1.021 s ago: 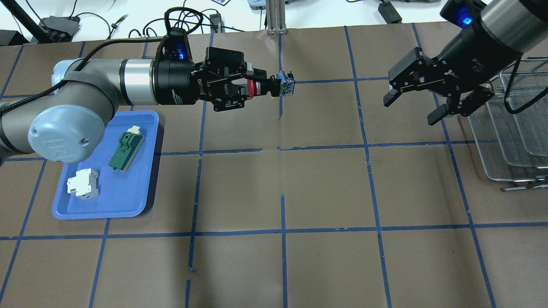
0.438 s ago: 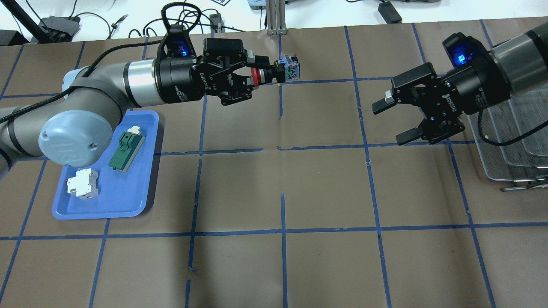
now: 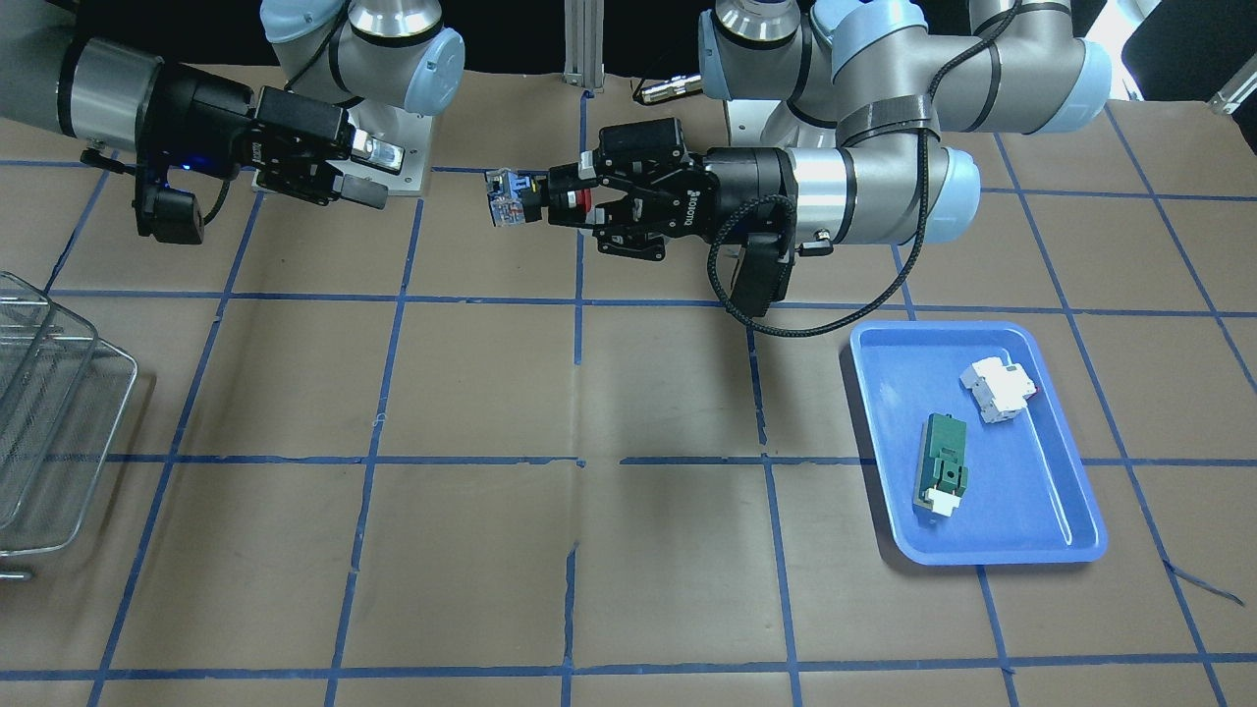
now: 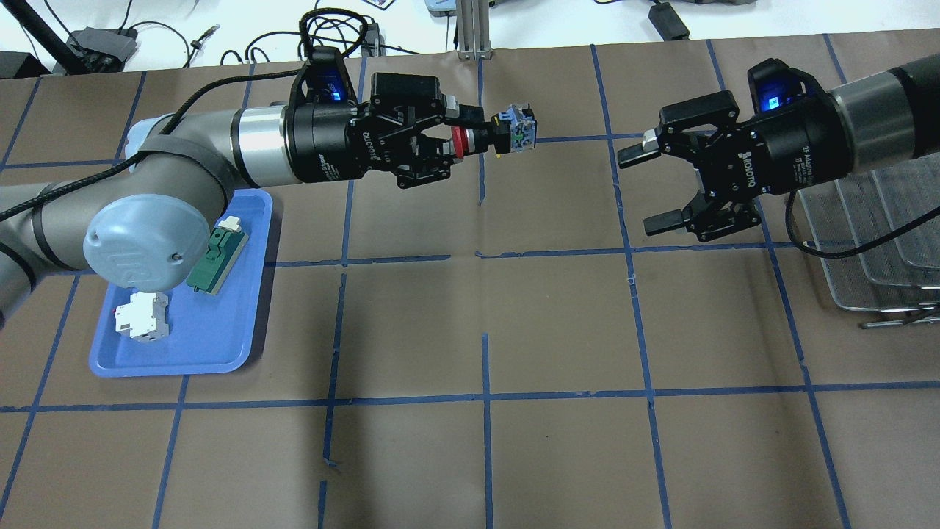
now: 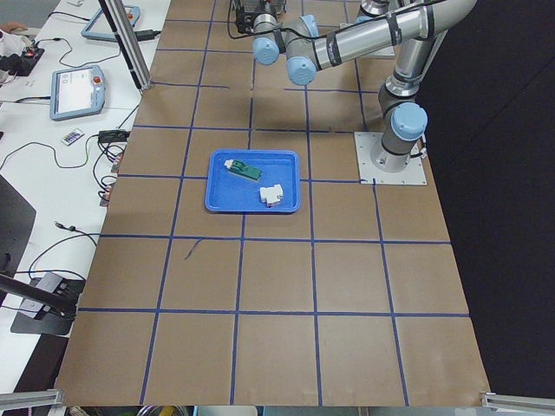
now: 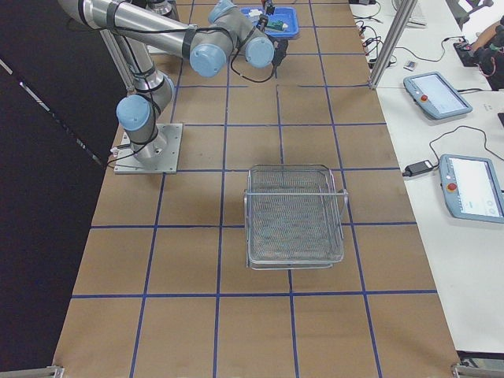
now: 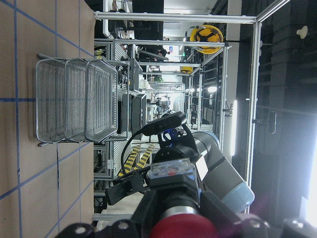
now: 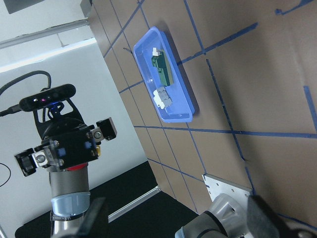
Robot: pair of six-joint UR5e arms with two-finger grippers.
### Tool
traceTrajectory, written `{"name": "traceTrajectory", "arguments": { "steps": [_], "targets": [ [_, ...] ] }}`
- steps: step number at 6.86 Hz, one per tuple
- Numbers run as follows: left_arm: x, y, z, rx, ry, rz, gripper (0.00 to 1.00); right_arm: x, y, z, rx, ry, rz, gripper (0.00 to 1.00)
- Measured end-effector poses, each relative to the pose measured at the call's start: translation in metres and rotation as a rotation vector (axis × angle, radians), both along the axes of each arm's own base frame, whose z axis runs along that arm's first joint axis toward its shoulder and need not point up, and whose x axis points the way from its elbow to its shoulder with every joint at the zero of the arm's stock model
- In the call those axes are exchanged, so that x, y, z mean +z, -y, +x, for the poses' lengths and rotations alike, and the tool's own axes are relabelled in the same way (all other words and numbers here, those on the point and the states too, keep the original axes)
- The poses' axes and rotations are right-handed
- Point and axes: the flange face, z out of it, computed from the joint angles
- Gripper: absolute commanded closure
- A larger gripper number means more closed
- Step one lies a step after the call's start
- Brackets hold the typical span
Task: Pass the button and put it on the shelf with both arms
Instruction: 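Hold the red button out while the right gripper swings over toward it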
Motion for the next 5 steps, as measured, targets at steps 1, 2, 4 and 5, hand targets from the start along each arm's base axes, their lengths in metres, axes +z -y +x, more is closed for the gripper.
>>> {"name": "traceTrajectory", "arguments": {
  "steps": [1, 2, 4, 5],
  "targets": [
    [0.001, -0.001, -0.002, -0.004, 0.0, -0.004, 1.0, 0.002, 0.001, 0.004, 0.005, 0.018, -0.027, 0.0],
    [0.001, -0.002, -0.003, -0.006, 0.0, -0.008, 1.0, 0.006, 0.003, 0.006, 0.016, 0.031, -0.084, 0.0],
    [0.006, -0.005, -0.006, -0.013, 0.004, -0.027, 1.0, 0.016, 0.008, 0.01, 0.013, 0.063, -0.159, 0.0],
    [0.007, -0.006, -0.007, -0.016, 0.005, -0.034, 1.0, 0.019, 0.007, 0.017, 0.006, 0.083, -0.16, 0.0]
  ]
}}
